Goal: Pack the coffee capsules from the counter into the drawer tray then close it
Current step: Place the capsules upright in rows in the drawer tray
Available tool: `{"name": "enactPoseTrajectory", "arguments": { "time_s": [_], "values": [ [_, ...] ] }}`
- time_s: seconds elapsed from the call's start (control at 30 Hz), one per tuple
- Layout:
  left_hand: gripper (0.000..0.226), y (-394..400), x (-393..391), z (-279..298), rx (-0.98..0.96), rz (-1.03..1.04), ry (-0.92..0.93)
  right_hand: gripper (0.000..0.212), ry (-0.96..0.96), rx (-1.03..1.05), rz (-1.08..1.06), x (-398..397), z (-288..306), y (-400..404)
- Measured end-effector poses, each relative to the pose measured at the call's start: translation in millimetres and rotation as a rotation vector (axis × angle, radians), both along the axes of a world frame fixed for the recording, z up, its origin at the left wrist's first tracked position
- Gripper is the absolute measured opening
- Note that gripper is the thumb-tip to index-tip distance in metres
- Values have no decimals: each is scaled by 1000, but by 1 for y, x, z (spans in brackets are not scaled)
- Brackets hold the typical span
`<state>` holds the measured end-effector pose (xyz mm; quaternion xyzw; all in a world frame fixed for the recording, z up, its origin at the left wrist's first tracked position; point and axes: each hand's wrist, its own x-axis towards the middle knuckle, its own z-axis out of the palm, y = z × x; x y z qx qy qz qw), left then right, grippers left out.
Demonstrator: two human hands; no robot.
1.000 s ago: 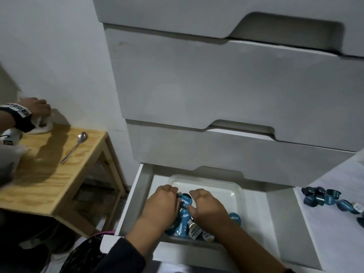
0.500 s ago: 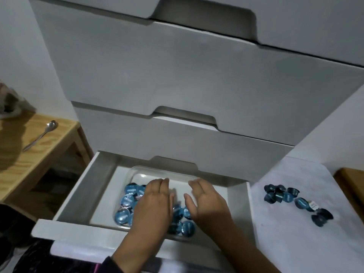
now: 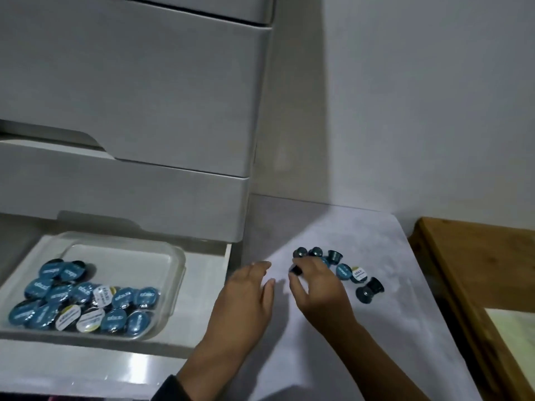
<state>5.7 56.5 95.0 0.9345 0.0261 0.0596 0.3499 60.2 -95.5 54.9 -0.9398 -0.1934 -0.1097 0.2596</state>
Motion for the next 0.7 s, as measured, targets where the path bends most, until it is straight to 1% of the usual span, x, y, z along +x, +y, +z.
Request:
{"name": "enactPoseTrajectory", "arguments": {
  "time_s": [0.1, 0.2, 0.23, 0.3, 0.4, 0.5, 0.6, 0.7],
  "values": [
    [38, -29, 19, -16, -62, -6, 104, 33, 177, -4, -50, 19, -17, -30],
    [37, -49, 42, -39, -23, -14, 275, 35, 316, -143, -117, 44, -33, -45],
    [37, -55, 50, -46, -37, -5, 323, 36, 349, -173, -131, 51, -36, -48],
    [38, -67, 63, -56, -95, 26, 405, 39, 378, -194, -125, 63, -39, -52],
    [40, -80, 79, -71, -222, 69, 493, 41, 388, -203, -57, 76, -44, -56],
    [44, -83, 91, -83, -310, 101, 524, 43, 409, -234, 21, 88, -50, -58],
    [39, -84, 99, -86, -356, 156, 495, 41, 443, -222, 62, 94, -56, -63],
    [31, -87, 106, -86, -344, 181, 455, 40, 467, -167, 63, 95, -61, -67]
  ]
}}
